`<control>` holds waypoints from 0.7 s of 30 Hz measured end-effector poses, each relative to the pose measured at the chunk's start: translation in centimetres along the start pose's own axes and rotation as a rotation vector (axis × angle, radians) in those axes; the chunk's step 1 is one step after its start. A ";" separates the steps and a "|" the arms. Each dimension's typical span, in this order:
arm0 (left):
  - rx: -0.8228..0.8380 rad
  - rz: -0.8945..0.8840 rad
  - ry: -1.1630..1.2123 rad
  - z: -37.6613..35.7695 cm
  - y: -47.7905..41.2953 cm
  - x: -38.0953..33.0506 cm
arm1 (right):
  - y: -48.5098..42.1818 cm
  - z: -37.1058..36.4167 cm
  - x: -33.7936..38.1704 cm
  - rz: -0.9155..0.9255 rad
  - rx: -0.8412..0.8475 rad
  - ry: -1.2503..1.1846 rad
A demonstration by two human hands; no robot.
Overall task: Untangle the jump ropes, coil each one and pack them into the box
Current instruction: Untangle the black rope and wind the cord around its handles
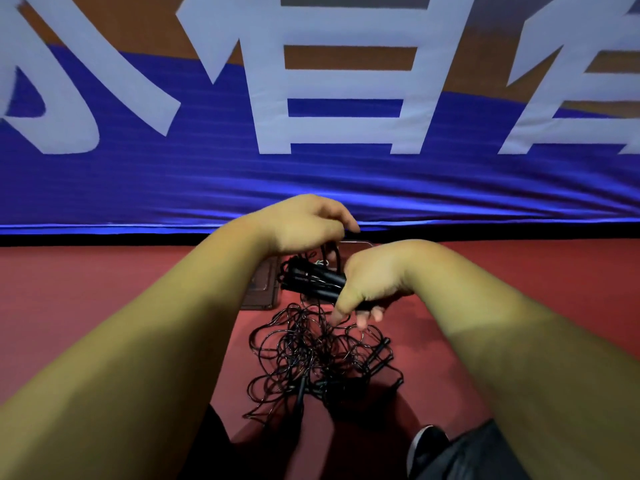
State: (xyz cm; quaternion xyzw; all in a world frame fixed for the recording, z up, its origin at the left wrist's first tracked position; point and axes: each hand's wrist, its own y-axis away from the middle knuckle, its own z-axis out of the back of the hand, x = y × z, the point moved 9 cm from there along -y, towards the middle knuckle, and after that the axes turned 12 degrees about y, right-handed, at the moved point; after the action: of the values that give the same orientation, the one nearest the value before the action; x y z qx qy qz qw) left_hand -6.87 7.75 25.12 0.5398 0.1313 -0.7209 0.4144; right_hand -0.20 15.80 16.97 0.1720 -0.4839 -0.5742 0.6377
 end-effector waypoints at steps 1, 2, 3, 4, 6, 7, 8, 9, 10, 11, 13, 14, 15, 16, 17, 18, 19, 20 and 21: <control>0.004 -0.038 -0.113 -0.4 0.2 -0.7 | 0.2 0.0 -0.4 -0.037 -0.005 0.001; 0.004 -0.069 -0.206 -0.7 0.4 -1.1 | 0.1 0.2 -0.9 -0.065 -0.023 0.004; 0.002 -0.089 -0.263 -0.9 0.6 -1.4 | 0.2 0.4 -1.2 -0.087 -0.043 -0.005; -0.007 -0.103 -0.298 -1.0 0.9 -1.6 | 0.2 0.7 -1.4 -0.105 -0.061 -0.024; -0.033 -0.136 -0.356 -0.7 1.1 -2.1 | 0.2 1.3 -1.8 -0.137 -0.084 -0.066; -0.041 -0.147 -0.390 -0.5 1.1 -2.2 | 0.1 1.6 -2.1 -0.159 -0.102 -0.083; -0.050 -0.160 -0.431 -0.4 1.2 -2.3 | 0.1 2.0 -2.5 -0.185 -0.128 -0.100; -0.066 -0.175 -0.476 -0.3 1.2 -2.5 | 0.2 2.4 -2.8 -0.208 -0.162 -0.115; -0.086 -0.179 -0.518 -0.2 1.1 -2.5 | 0.2 2.9 -3.0 -0.226 -0.204 -0.131; -0.102 -0.172 -0.559 -0.1 1.0 -2.2 | 0.2 3.3 -3.2 -0.240 -0.245 -0.146; -0.141 -0.100 -0.614 0.2 0.5 -1.3 | 0.2 4.0 -3.5 -0.268 -0.320 -0.179; -0.153 -0.037 -0.644 0.3 0.3 -0.9 | 0.2 4.5 -3.5 -0.275 -0.369 -0.190; -0.151 0.034 -0.684 0.4 0.2 -0.2 | 0.2 5.0 -3.6 -0.277 -0.423 -0.206; -0.125 0.099 -0.717 0.2 0.2 0.5 | 0.2 5.6 -3.6 -0.275 -0.480 -0.219; -0.074 0.154 -0.695 -0.2 0.2 1.2 | 0.3 6.2 -3.6 -0.269 -0.539 -0.232; -0.019 0.204 -0.576 -0.7 0.3 2.2 | 0.4 6.7 -3.6 -0.263 -0.595 -0.251; 0.035 0.249 -0.395 -1.4 0.4 3.1 | 0.5 7.2 -3.7 -0.260 -0.647 -0.272; 0.080 0.287 -0.212 -2.1 0.7 3.7 | 0.6 7.7 -3.9 -0.257 -0.696 -0.286; 0.116 0.300 -0.070 -2.5 0.8 4.0 | 0.9 8.0 -4.0 -0.255 -0.742 -0.297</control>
State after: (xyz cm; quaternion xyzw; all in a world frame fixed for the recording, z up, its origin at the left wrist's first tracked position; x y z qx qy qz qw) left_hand -4.86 6.99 20.81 0.5508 -0.0072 -0.6758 0.4898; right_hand -5.72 22.37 19.80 -0.0955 -0.3056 -0.8026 0.5033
